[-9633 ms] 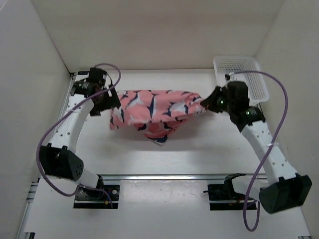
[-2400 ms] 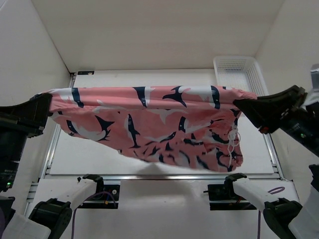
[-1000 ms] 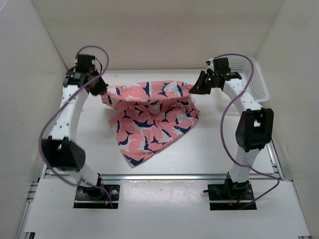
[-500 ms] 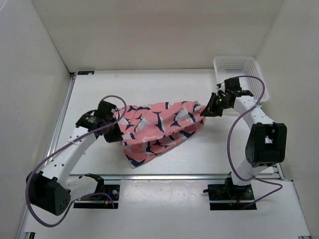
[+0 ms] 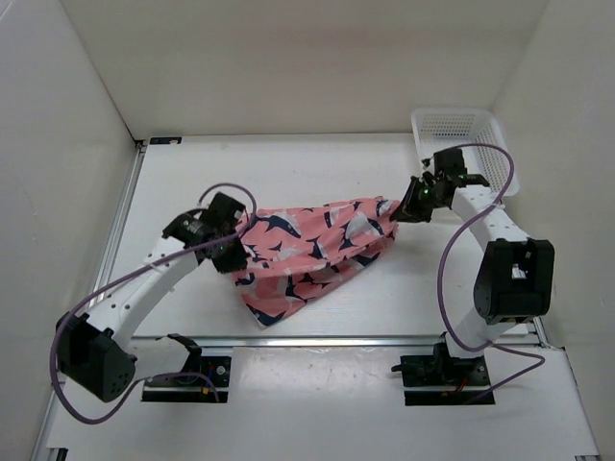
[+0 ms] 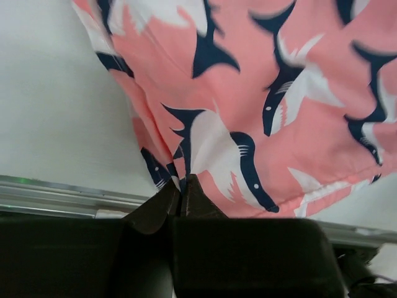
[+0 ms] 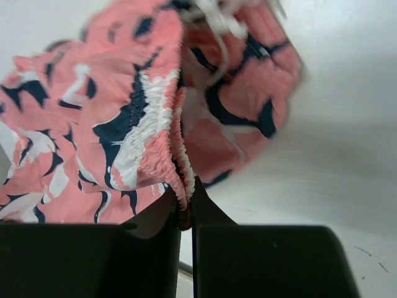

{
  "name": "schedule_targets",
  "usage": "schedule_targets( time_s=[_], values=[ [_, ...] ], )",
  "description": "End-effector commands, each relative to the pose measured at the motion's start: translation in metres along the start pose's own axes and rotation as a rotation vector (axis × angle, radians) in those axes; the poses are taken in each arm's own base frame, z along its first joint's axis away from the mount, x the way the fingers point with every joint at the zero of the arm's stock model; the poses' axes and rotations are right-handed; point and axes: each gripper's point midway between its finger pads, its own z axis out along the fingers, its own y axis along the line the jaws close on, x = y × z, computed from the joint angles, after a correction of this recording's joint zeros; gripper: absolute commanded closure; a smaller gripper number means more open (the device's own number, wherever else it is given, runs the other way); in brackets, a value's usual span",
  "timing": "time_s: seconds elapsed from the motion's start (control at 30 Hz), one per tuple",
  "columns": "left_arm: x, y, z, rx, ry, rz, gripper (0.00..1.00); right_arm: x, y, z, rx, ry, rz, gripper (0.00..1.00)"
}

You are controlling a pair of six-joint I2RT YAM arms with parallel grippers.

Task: Fold and stack the shorts
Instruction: Fold the shorts

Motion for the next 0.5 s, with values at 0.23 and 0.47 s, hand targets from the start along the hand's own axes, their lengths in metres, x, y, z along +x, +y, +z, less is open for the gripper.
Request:
schedule_targets(
  time_s=[0.23,0.47],
  values=[
    [-0.159,-0.016,-0.032,-0.041,-0.242,-0.064,0.9,-0.124,0.064,-0.002,-0.133,-0.174,-0.06,0.99],
    [-0.207,-0.023,-0.027,-0.008,-0.235,-0.066,0.9,-0.164,0.081,0.023,-0.203,-0.163,-0.058,0.99]
  ],
)
